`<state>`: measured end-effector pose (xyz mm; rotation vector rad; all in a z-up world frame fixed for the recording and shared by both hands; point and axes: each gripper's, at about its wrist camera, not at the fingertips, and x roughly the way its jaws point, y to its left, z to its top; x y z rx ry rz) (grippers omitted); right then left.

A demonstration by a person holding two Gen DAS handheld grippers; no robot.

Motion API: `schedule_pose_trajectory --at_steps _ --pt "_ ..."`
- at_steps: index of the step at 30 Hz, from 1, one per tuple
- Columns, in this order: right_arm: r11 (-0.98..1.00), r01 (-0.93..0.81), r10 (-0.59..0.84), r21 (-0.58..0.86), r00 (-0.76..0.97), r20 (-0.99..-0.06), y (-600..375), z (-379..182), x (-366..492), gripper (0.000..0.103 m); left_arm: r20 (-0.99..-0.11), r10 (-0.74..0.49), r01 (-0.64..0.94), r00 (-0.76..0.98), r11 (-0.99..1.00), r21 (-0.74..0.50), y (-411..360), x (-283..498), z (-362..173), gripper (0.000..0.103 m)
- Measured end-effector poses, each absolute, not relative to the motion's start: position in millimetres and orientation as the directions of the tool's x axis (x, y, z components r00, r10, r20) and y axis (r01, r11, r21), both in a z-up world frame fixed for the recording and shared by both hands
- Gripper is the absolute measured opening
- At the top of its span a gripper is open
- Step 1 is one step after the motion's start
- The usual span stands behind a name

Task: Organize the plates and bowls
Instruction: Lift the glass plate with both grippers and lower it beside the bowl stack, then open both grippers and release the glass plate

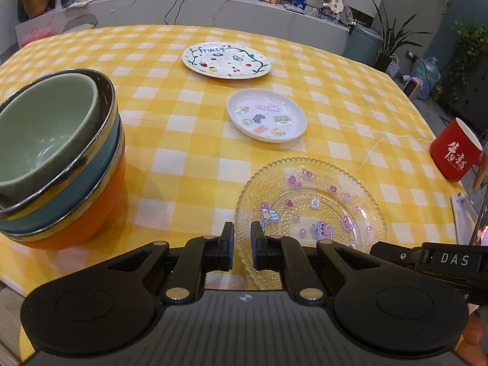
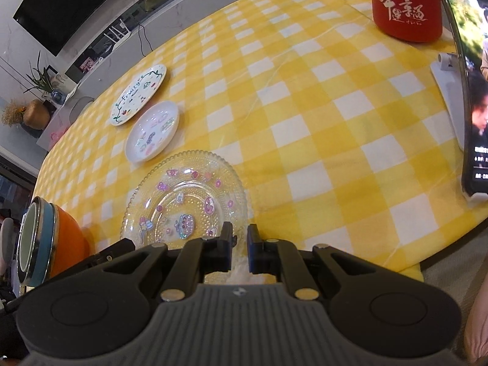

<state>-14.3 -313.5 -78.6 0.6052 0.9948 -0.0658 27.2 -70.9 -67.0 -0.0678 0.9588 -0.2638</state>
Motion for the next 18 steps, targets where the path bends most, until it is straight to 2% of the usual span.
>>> schedule_pose_trajectory --at_steps 9,12,14,18 --pt "0.858 0.300 0.194 0.417 0.562 -0.804 -308.0 -75.4 -12.6 0.012 -0.772 -0.233 0.245 0.591 0.964 -0.104 -78.0 22.3 -59.0 0.013" --pt "0.882 0.285 0.154 0.375 0.578 -0.802 -304.5 -70.7 -11.8 0.015 -0.769 -0.225 0.244 0.598 0.965 -0.093 -78.6 23.5 -55.5 0.018" --pt "0.896 0.273 0.128 0.349 0.595 -0.794 -302.6 -66.6 -11.9 0.025 -0.763 -0.224 0.248 0.606 0.965 -0.087 -78.0 26.1 -51.4 0.022" --pt "0.917 0.252 0.090 0.310 0.625 -0.775 -299.5 -59.5 -11.1 0.027 -0.743 -0.257 0.271 0.617 0.957 -0.106 -76.3 33.5 -37.8 0.033"
